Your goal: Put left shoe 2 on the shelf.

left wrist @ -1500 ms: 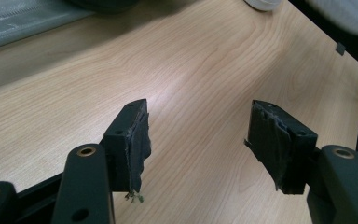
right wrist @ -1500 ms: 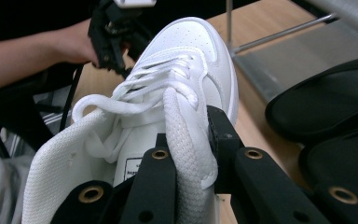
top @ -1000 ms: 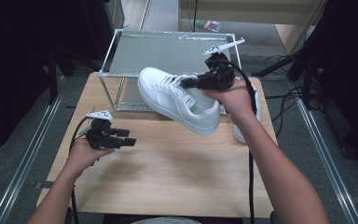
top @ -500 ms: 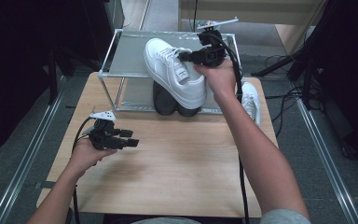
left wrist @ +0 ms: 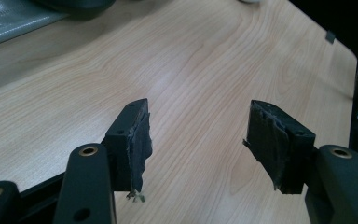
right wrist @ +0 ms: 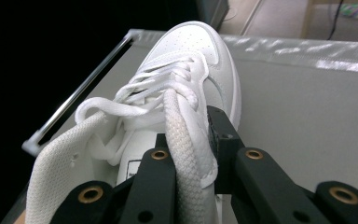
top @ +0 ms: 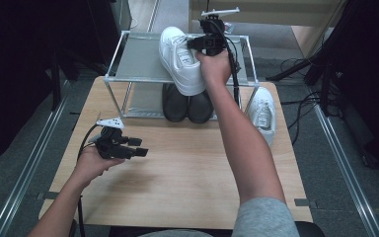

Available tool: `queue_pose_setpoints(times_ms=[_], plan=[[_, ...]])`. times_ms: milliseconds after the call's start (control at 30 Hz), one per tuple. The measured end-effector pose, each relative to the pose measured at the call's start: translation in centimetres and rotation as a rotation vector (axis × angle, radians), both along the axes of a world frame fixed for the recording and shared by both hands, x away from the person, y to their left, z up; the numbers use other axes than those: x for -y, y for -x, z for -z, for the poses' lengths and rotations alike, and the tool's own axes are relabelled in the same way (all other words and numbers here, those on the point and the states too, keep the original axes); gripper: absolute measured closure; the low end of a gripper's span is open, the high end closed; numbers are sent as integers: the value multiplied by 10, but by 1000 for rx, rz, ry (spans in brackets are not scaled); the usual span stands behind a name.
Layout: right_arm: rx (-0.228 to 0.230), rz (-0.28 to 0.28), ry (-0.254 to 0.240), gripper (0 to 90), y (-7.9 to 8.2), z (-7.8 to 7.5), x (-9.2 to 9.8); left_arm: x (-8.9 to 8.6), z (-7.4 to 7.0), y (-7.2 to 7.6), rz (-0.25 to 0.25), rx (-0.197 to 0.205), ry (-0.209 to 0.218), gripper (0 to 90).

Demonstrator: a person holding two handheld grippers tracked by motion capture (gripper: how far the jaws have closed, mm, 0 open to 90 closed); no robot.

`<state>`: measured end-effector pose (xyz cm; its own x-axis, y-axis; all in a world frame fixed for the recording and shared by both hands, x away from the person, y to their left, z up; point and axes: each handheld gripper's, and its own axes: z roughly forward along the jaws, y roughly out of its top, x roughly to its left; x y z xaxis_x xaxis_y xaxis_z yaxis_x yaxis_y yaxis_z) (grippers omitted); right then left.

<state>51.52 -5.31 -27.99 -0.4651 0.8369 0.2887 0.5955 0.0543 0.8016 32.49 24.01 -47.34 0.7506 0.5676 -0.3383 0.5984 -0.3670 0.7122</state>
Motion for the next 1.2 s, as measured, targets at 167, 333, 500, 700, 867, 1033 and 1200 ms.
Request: queue_pose_setpoints(times_ms=[167,333,500,700,867,1033,1200], plan=[[-2,69,-10,836,-13,-2,-12,0,0,0,5,-5,14,398],[-27,148,-36,835,-30,0,-20,1,-1,0,10,-4,20,398],[-39,208,-37,834,-42,4,-28,4,0,0,29,-12,26,398],[-31,264,-19,831,-51,13,-44,7,0,1,53,-11,18,395],[-45,293,-27,823,-55,20,-51,6,-1,0,56,-11,19,395],[-44,273,-19,791,-55,24,-51,8,0,1,59,-11,14,395],[-45,252,-8,755,-55,24,-49,8,0,0,51,-13,15,394]])
